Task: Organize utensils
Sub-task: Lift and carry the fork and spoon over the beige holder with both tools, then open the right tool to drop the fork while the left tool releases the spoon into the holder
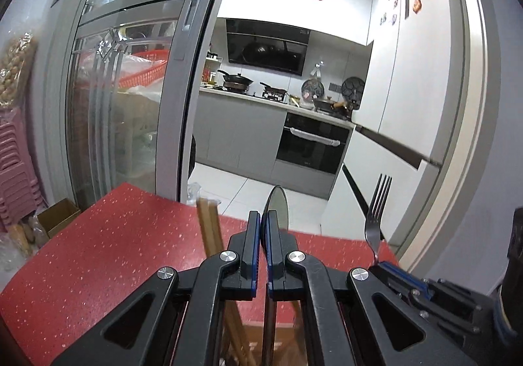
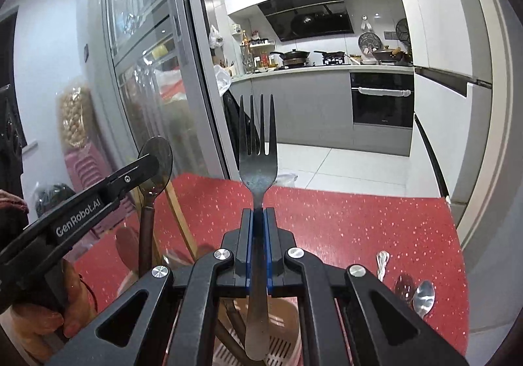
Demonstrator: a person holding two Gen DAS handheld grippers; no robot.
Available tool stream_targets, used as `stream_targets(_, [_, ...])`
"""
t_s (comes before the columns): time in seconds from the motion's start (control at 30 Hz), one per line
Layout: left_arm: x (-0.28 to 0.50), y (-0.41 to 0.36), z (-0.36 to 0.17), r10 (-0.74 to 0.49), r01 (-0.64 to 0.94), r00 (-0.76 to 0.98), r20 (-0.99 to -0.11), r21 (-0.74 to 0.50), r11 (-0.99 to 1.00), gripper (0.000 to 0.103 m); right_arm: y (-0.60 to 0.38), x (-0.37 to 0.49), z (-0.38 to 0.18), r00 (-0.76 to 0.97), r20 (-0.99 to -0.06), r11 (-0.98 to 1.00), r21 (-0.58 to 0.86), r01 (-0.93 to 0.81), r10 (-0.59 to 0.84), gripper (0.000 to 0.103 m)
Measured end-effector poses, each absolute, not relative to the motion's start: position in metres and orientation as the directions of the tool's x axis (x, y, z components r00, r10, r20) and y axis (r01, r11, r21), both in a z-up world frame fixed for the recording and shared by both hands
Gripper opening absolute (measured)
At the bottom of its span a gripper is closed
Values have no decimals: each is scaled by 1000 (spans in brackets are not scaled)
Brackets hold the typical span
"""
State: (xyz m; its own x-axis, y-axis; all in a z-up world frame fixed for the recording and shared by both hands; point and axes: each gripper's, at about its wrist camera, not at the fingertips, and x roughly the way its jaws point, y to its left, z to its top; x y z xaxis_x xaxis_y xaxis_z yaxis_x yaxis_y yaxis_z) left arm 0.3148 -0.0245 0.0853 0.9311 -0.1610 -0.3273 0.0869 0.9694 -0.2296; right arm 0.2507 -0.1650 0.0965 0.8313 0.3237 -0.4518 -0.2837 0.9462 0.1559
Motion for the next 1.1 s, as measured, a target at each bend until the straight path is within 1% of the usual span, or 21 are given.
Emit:
stream_targets(0.23, [295,-29,76,-139,83,924,-357,-167,982,28,-166,236,87,815,-475,943,130,-307,331,6])
stream_targets(0.6, [285,-30,64,-123,67,893,-433,-141,988,28,-171,240,80,764,-549,941,170,-294,338,6])
stream_targets(0.97, [269,-26,74,-136,82,876,-463,-135,987,28,-178,231,90,759,-551,938,216,-272,347,9])
stream_targets(1.0, [266,-26,76,-139,85,874,-467,-134,987,28,-179,228,91,758,-551,937,222,-269,348,11])
stream_targets(1.07, [259,-24,78,-138,89,868,-476,-124,988,29,-183,223,93,754,-553,934,240,-264,355,19])
stream_targets(1.1, [255,-23,78,-138,91,865,-482,-120,989,29,-184,219,94,753,-552,933,247,-261,357,25])
